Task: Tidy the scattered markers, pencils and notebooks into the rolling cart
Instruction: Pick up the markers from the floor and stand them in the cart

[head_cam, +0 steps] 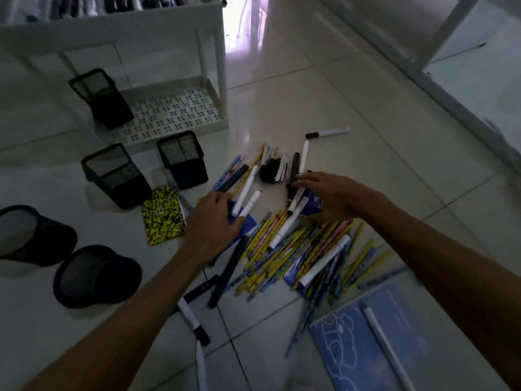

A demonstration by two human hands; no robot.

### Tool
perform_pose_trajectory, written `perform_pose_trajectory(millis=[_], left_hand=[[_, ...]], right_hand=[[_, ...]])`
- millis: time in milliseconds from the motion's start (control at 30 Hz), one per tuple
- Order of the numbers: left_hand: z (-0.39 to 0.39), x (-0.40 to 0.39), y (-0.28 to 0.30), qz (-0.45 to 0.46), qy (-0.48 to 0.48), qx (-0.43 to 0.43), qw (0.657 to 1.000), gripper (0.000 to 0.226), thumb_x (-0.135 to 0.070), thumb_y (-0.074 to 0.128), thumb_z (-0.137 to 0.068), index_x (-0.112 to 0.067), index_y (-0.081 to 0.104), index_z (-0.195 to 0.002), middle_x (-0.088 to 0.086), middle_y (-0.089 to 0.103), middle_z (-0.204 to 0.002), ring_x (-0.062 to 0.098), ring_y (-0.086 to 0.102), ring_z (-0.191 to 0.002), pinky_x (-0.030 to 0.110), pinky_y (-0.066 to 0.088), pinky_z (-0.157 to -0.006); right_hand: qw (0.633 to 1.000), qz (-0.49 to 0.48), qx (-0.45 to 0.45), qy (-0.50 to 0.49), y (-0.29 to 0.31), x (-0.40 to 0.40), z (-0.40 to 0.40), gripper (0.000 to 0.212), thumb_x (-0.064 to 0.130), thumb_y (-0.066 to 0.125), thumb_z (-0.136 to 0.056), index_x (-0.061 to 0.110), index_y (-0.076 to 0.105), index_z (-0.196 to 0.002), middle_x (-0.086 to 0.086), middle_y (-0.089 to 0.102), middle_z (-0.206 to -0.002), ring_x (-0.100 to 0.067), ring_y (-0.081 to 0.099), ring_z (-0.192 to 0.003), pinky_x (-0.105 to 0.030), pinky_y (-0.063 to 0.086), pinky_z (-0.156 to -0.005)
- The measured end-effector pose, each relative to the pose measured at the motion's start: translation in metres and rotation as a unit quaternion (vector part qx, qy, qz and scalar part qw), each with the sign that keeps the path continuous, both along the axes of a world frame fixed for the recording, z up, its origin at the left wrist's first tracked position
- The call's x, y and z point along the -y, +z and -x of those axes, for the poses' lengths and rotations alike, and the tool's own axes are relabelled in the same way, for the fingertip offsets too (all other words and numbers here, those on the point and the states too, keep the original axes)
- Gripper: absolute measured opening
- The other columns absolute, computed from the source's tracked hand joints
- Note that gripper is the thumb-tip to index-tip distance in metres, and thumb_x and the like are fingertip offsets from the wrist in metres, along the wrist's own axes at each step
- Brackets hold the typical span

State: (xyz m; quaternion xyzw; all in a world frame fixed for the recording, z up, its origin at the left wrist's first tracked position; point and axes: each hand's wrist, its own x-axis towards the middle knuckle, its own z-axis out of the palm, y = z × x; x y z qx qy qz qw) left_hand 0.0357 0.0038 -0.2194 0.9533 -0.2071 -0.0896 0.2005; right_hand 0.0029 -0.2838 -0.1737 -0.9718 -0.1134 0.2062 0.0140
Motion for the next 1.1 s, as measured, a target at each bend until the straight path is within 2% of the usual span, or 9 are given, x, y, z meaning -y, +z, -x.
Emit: perform_pose_trajectory(millis=[100,233,300,433,600,700,833,1000,1100], left_hand=[[0.001,0.007,-0.002,0.013,0.031,-0.004,0.999,0.062,-0.045,0.065,-0.086,-0.011,0.046,-0.135,0.011,0.046,-0.130,0.031,0.049,-0.114,0.040,0.044,-0.092],[-0.002,0.016,-0.007,0.031,0.052,-0.006,0.998,0.058,-0.043,0.065,-0.086,-0.011,0.050,-0.132,0.014,0.046,-0.128,0.032,0.049,-0.112,0.041,0.044,-0.090],[-0.004,0.019,-0.008,0.035,0.050,0.002,0.998,0.054,-0.044,0.064,-0.086,-0.012,0.055,-0.129,0.013,0.048,-0.126,0.030,0.050,-0.111,0.040,0.046,-0.089],[-0.005,0.027,-0.010,0.017,0.049,0.014,0.999,0.050,-0.043,0.060,-0.088,-0.011,0.057,-0.126,0.014,0.048,-0.123,0.030,0.052,-0.107,0.039,0.048,-0.081],[-0.006,0.039,-0.011,-0.054,0.049,0.010,0.997,0.048,-0.043,0.053,-0.087,-0.006,0.051,-0.117,0.016,0.043,-0.120,0.031,0.044,-0.106,0.040,0.041,-0.084],[-0.003,0.044,-0.011,-0.077,0.053,0.012,0.996,0.047,-0.042,0.051,-0.087,-0.004,0.047,-0.114,0.017,0.039,-0.122,0.033,0.040,-0.108,0.043,0.038,-0.086],[-0.004,0.051,-0.009,-0.122,0.049,-0.013,0.991,0.050,-0.041,0.050,-0.089,-0.003,0.040,-0.121,0.020,0.032,-0.132,0.037,0.038,-0.114,0.045,0.039,-0.087],[-0.006,0.048,-0.008,-0.089,0.060,-0.006,0.994,0.041,-0.030,0.046,-0.094,0.000,0.041,-0.122,0.021,0.031,-0.133,0.037,0.037,-0.116,0.045,0.041,-0.086],[-0.006,0.042,-0.006,-0.055,0.061,-0.013,0.997,0.037,-0.021,0.051,-0.092,0.002,0.043,-0.120,0.022,0.032,-0.129,0.038,0.038,-0.113,0.044,0.041,-0.088]], right_hand=[[1.000,0.000,0.009,0.013,-0.011,0.005,-0.004,0.096,0.057,0.071,-0.077,0.031,0.020,-0.154,-0.004,0.018,-0.162,-0.025,0.023,-0.147,-0.046,0.034,-0.114],[1.000,0.003,0.014,0.023,-0.018,0.001,-0.015,0.094,0.051,0.072,-0.078,0.032,0.019,-0.154,-0.008,0.013,-0.160,-0.029,0.028,-0.142,-0.044,0.038,-0.109],[1.000,-0.002,0.005,0.020,-0.019,0.000,-0.021,0.089,0.048,0.074,-0.077,0.035,0.026,-0.151,-0.007,0.012,-0.157,-0.029,0.033,-0.137,-0.044,0.044,-0.105],[0.997,-0.005,0.031,0.068,-0.020,-0.004,-0.024,0.065,0.048,0.072,-0.078,0.036,0.047,-0.137,-0.006,0.024,-0.152,-0.027,0.035,-0.135,-0.044,0.045,-0.104],[0.991,0.000,0.077,0.110,-0.023,-0.006,-0.022,0.050,0.041,0.068,-0.085,0.031,0.054,-0.131,-0.008,0.037,-0.144,-0.027,0.040,-0.129,-0.046,0.045,-0.103],[0.988,0.005,0.091,0.124,-0.025,-0.009,-0.019,0.046,0.028,0.067,-0.088,0.026,0.055,-0.133,-0.013,0.041,-0.144,-0.029,0.041,-0.131,-0.045,0.046,-0.103],[0.979,-0.004,0.116,0.170,-0.031,-0.019,-0.015,0.047,0.012,0.069,-0.084,0.017,0.057,-0.130,-0.014,0.050,-0.140,-0.030,0.047,-0.130,-0.047,0.050,-0.098],[0.967,-0.063,0.170,0.181,-0.031,-0.027,-0.005,0.040,0.006,0.066,-0.087,0.009,0.056,-0.125,-0.014,0.057,-0.126,-0.027,0.055,-0.115,-0.038,0.054,-0.090],[0.967,-0.115,0.193,0.118,-0.025,-0.034,-0.002,0.032,0.010,0.057,-0.095,0.010,0.052,-0.127,-0.014,0.055,-0.126,-0.024,0.054,-0.110,-0.033,0.050,-0.087]])
